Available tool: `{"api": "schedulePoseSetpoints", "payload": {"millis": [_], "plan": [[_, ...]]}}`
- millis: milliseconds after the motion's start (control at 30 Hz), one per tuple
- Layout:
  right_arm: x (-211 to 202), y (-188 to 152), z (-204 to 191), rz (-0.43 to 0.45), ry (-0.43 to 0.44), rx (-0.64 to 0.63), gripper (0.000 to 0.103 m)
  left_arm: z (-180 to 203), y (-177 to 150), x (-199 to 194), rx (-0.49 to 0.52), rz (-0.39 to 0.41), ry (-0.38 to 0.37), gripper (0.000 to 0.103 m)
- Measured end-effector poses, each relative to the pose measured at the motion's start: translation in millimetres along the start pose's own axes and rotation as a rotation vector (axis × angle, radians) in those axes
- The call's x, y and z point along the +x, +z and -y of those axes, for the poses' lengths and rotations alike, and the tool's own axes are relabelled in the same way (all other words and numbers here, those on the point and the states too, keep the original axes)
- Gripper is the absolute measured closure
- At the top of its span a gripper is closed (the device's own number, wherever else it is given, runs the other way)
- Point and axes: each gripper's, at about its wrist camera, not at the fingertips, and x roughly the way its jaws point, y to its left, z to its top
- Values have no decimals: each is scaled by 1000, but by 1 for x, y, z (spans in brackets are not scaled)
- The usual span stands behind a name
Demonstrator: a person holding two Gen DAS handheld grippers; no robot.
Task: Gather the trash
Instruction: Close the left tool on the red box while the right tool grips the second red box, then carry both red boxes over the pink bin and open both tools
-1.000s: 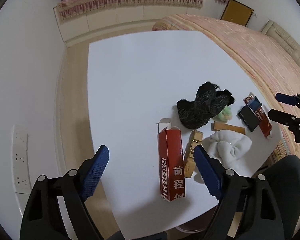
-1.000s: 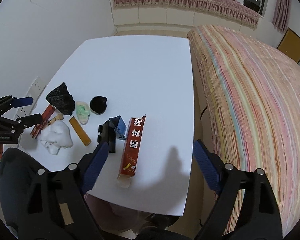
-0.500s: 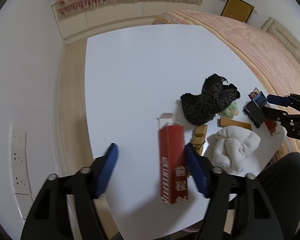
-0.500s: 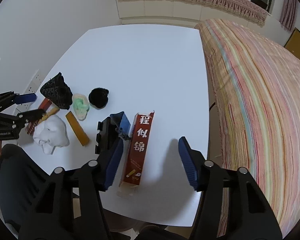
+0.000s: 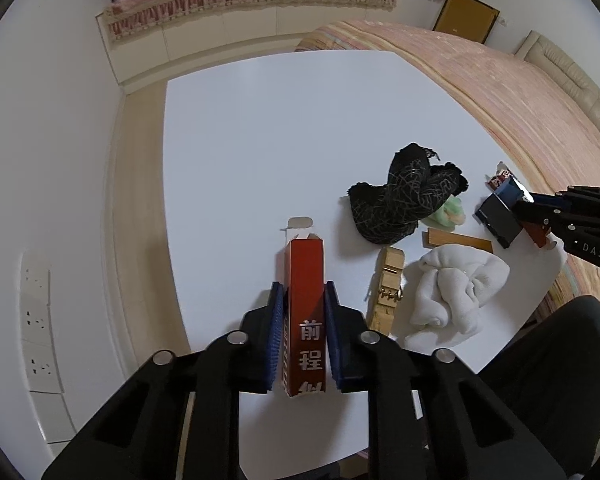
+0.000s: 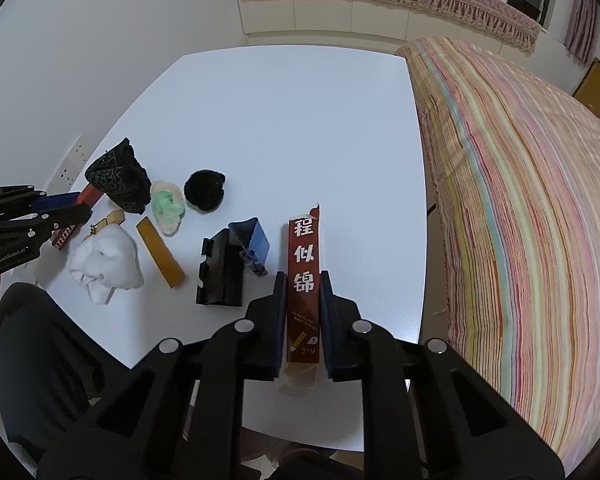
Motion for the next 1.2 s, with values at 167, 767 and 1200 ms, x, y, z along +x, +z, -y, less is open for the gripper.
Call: {"api": "schedulePoseSetpoints", "payload": {"millis": [167,767,1200], "plan": [[-10,-1,2,23,-1,11,89,1,-3,-6,-14,25,-4,88],[-99,-40,-37,145,82,-8,89,44,-33,-89,49,154,-98,88],[-121,-95,-67,144,148,-37,88,83,-76,-100,106,147,-194,87]]}}
